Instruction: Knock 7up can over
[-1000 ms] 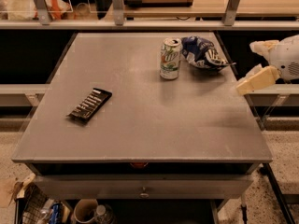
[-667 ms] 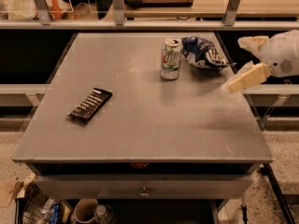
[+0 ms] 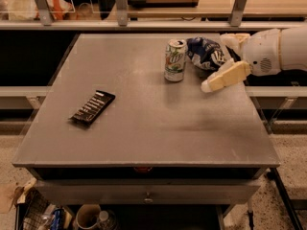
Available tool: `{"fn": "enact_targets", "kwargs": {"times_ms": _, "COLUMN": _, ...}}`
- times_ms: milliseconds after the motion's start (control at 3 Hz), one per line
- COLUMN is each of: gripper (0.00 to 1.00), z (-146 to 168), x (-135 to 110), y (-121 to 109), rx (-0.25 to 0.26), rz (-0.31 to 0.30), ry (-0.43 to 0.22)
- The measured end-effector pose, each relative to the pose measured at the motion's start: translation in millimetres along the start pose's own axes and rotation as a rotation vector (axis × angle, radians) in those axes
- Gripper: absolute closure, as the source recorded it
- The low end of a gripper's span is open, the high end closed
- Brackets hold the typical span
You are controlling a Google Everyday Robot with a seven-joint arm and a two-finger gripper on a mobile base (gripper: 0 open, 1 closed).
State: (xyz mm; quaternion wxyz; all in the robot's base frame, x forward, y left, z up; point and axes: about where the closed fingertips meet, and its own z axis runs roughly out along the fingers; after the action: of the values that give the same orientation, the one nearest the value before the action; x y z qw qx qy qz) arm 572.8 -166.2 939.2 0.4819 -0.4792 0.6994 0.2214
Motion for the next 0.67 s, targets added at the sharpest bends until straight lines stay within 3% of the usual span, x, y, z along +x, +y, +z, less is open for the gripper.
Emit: {"fn": "enact_targets", "kwargs": {"times_ms": 667, "gripper": 0.0, "z": 47, "x": -33, "y": 8, "rx": -0.033, "rz": 0.04, "ry": -0.097}}
